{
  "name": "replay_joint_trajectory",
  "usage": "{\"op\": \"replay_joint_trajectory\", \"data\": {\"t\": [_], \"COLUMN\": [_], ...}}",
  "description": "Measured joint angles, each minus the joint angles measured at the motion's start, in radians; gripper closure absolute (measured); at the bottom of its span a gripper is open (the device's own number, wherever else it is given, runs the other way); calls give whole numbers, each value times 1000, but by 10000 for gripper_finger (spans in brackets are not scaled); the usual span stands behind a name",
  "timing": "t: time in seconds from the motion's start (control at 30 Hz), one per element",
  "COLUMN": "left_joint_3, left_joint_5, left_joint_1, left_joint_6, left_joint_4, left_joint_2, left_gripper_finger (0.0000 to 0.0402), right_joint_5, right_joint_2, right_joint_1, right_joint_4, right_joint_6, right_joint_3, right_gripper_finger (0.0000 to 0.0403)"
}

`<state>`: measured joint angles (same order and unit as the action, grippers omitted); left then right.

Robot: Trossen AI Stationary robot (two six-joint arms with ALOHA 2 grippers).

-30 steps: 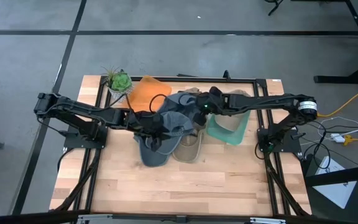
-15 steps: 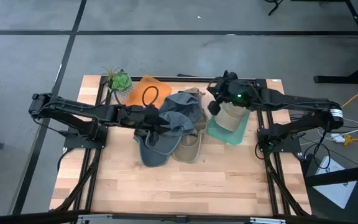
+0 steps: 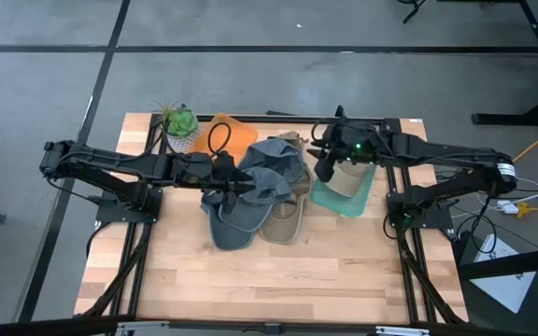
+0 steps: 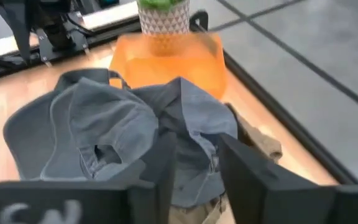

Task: Pick & Place hat
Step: Put the gray cap into the orange bin

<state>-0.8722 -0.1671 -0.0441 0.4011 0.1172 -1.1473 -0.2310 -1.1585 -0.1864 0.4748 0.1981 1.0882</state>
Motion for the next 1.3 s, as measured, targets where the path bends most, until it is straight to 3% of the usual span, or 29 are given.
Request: {"op": "replay_joint_trajectory", "data": {"t": [0.17,0.33,0.63,0.77,0.97,1.17,1.3], "left_joint_3": [0,0,0,0,0,0,0], "left_joint_5": [0,0,0,0,-9,-53,-57], "left_joint_1": [0,0,0,0,0,0,0], "left_joint_6": [0,-1,-1,-2,-3,-4,-13], "left_joint_4": [-2,-2,-2,-2,-1,16,39], "left_joint_2": [1,1,1,1,1,1,1], "left_gripper_finger": [258,258,258,258,258,258,258], "right_joint_5": [0,-2,-60,-162,-206,-204,-228], "right_joint_2": [-65,-169,-371,-428,-448,-449,-449], "right_joint_1": [0,0,0,0,-1,-1,0], "right_joint_4": [25,21,23,24,-12,-14,-16], "right_joint_6": [65,85,87,88,52,51,36], "right_joint_3": [0,0,0,0,0,0,0], "right_gripper_finger": [204,170,178,188,239,376,373]}}
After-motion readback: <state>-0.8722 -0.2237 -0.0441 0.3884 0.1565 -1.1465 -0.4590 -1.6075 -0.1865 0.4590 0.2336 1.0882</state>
